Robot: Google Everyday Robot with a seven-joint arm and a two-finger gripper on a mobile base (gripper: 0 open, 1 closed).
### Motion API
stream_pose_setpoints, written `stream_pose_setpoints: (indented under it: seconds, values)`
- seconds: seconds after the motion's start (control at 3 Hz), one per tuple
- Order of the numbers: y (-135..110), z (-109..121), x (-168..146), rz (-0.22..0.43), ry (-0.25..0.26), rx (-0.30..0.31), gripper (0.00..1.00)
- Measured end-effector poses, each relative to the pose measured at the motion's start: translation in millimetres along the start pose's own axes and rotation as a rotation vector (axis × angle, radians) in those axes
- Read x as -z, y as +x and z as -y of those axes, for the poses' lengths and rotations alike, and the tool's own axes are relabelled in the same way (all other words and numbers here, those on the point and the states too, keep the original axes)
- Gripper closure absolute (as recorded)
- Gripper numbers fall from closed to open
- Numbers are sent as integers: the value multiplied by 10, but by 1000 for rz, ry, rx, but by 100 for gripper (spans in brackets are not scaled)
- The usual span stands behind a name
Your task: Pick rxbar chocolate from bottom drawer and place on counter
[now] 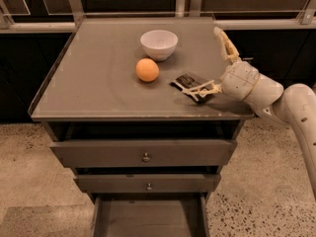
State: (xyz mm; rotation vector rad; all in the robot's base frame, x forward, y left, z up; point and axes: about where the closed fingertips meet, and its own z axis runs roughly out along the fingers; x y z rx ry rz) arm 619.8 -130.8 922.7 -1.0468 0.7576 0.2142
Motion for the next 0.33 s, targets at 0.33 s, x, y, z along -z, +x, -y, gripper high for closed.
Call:
stream_pose_setpoints:
  seconds: [0.33]
  values:
    - [0, 0, 0, 0, 0, 0, 0]
